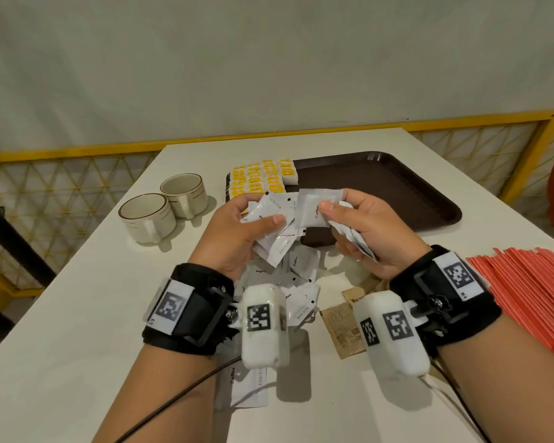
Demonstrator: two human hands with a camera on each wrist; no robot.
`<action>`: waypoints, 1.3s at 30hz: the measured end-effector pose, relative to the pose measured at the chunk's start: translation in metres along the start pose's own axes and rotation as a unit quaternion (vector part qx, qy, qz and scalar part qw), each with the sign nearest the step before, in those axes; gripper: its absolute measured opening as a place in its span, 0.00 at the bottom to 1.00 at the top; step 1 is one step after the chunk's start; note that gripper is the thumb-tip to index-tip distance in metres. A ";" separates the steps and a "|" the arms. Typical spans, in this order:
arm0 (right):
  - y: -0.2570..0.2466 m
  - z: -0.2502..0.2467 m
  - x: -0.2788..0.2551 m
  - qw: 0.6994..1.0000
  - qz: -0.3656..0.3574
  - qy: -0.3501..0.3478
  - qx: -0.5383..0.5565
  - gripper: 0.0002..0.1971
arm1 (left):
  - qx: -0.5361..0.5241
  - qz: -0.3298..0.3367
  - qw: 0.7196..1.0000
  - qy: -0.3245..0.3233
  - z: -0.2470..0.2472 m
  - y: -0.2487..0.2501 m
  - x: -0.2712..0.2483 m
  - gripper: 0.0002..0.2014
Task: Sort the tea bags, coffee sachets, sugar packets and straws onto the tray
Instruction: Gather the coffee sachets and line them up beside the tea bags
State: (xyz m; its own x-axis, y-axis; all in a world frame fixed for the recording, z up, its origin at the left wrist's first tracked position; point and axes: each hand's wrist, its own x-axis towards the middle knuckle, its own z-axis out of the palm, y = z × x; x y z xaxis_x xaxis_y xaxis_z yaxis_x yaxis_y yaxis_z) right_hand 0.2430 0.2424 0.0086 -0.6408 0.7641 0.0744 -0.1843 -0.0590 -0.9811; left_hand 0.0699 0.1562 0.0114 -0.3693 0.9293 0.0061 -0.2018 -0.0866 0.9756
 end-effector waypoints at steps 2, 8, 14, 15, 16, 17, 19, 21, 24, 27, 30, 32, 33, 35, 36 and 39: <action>-0.001 0.001 -0.002 0.998 0.018 -0.051 -0.031 0.12 | 0.028 0.014 0.999 0.006 0.004 -0.003 0.000 0.16; 0.005 0.010 -0.004 0.997 0.053 -0.037 -0.051 0.12 | 0.022 0.016 0.999 -0.018 0.017 -0.008 0.000 0.11; 0.010 0.008 0.000 0.994 0.038 0.019 -0.102 0.14 | 0.025 0.003 0.997 -0.077 0.015 -0.006 -0.003 0.13; 0.011 0.007 0.001 0.993 0.048 0.024 -0.106 0.18 | 0.033 0.000 0.996 -0.087 0.015 -0.007 -0.003 0.14; 0.011 0.005 0.002 0.992 0.055 0.020 -0.108 0.23 | 0.038 -0.003 0.995 -0.094 0.015 -0.007 -0.004 0.14; 0.010 0.004 0.002 0.992 0.058 0.010 -0.110 0.27 | 0.039 -0.007 0.994 -0.099 0.016 -0.008 -0.004 0.14; 0.007 0.005 0.000 0.993 0.046 -0.021 -0.104 0.27 | 0.036 -0.011 0.995 -0.097 0.017 -0.007 -0.005 0.13; 0.007 0.007 0.000 0.990 0.029 -0.044 -0.128 0.19 | 0.042 -0.008 0.995 -0.090 0.018 -0.008 -0.005 0.14; 0.011 0.006 0.000 0.983 0.003 -0.027 -0.182 0.12 | 0.022 -0.012 0.996 -0.086 0.021 -0.009 -0.005 0.13; 0.011 0.007 0.001 0.977 -0.011 0.004 -0.214 0.09 | -0.040 -0.025 0.995 -0.091 0.023 -0.007 -0.006 0.14; 0.010 0.005 0.002 0.981 -0.022 0.021 -0.193 0.07 | -0.122 -0.056 0.987 -0.093 0.023 -0.006 -0.004 0.16; 0.008 0.002 0.003 0.988 -0.018 0.027 -0.154 0.07 | -0.160 -0.084 0.978 -0.104 0.021 -0.004 -0.003 0.18; 0.007 0.001 0.003 0.991 -0.015 0.029 -0.128 0.08 | -0.174 -0.099 0.974 -0.107 0.019 -0.003 -0.003 0.19; 0.005 0.000 0.003 0.996 -0.011 0.034 -0.079 0.11 | -0.195 -0.122 0.967 -0.105 0.014 0.000 -0.001 0.20; 0.004 0.000 0.003 0.997 -0.009 0.037 -0.064 0.12 | -0.201 -0.124 0.967 -0.098 0.012 0.001 0.000 0.20; 0.003 0.000 0.003 0.998 -0.006 0.048 -0.042 0.14 | -0.193 -0.086 0.976 -0.047 0.007 0.002 0.004 0.17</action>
State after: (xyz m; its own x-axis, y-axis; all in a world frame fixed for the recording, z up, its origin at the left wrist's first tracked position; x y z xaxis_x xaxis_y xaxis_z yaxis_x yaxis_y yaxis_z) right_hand 0.2405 0.2446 0.0061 -0.5637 0.8228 0.0729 -0.1255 0.0019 -0.9921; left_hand 0.0742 0.1623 0.0146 -0.2176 0.9695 -0.1131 -0.5871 -0.0374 0.8086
